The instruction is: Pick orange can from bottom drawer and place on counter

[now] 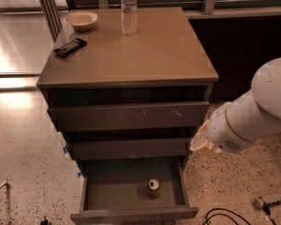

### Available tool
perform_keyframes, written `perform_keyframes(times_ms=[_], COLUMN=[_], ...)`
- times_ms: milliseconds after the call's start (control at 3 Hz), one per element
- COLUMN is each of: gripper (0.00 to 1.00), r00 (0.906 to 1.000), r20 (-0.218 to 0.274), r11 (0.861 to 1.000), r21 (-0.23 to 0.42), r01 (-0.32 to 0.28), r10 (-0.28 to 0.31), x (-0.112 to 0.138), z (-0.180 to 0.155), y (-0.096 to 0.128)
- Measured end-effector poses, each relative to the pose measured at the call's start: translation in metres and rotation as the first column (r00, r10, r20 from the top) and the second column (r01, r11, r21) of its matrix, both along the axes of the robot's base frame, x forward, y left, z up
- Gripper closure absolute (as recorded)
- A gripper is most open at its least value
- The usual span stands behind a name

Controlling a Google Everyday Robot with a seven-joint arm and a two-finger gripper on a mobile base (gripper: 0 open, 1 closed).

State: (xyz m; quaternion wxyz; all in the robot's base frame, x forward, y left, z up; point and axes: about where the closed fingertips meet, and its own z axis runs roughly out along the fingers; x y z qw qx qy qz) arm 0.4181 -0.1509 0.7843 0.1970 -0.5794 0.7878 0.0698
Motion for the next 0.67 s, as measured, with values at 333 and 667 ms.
perform_keyframes(times_ms=[333,667], gripper=[1.0,1.0], r00=[0.9997,0.9969], r20=[-0.021,-0.079], r11=[1.0,1.0], r21=[-0.021,-0.009], r01=[-0.011,-0.006], r10=[0.011,0.005], x=[-0.011,-0.021], z=[-0.068,-0.175], y=[-0.008,-0.02])
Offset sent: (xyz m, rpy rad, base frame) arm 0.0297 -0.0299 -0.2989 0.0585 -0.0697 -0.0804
